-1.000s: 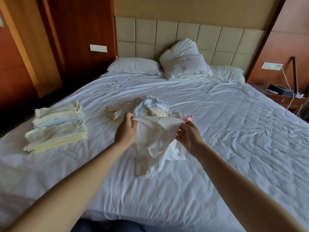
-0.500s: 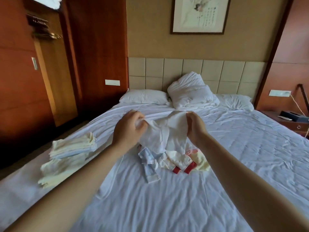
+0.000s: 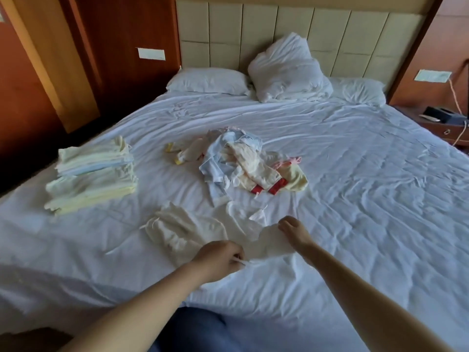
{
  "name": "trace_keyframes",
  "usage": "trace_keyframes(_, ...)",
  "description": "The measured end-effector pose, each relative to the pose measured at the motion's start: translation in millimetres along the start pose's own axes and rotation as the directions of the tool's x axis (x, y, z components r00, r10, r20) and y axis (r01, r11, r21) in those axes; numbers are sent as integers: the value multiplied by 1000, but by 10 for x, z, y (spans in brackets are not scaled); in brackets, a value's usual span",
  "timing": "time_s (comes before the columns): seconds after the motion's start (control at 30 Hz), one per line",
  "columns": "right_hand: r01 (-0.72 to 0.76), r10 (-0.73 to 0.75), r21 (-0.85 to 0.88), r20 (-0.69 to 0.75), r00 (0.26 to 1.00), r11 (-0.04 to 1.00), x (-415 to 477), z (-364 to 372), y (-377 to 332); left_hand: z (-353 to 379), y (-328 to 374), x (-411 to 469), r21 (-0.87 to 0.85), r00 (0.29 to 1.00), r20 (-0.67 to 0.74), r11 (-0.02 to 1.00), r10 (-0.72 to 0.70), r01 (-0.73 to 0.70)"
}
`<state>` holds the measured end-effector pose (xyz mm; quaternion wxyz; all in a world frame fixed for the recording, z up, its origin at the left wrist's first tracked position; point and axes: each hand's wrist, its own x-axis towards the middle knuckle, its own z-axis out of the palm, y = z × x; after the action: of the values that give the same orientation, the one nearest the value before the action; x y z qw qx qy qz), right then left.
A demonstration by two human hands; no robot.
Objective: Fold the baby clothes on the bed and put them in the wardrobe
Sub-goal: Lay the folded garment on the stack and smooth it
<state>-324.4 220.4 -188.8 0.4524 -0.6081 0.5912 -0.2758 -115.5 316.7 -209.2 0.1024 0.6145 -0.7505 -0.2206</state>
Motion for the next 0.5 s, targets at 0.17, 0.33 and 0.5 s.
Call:
trace_keyframes(0.17,-17,18,-305,-1,1000,952,-200,45,311,119,26,25,43,990,137,998,-40,34)
trace_keyframes(0.33,1,25,-492,47,999,870,-261,58,371,-5,-46,113,18,981,162,994,-111,109)
trace_keyframes(0.5,28,-71,-493,-69,995,870,-251,73,310,-106,-203,302,16,982,-179,998,-53,57)
